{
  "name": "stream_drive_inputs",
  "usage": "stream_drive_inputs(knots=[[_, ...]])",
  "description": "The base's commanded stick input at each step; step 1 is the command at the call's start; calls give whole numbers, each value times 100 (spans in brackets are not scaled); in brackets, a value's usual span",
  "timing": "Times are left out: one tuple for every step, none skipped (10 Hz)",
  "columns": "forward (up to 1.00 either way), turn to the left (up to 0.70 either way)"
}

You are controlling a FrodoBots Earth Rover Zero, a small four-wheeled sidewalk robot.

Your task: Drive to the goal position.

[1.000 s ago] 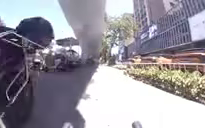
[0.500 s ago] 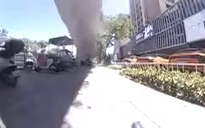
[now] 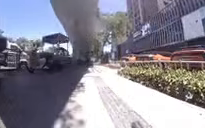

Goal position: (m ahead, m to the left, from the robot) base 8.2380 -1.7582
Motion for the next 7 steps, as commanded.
stream_drive_inputs(knots=[[70,14],[70,14],[70,14],[70,14],[70,14],[70,14],[70,14]])
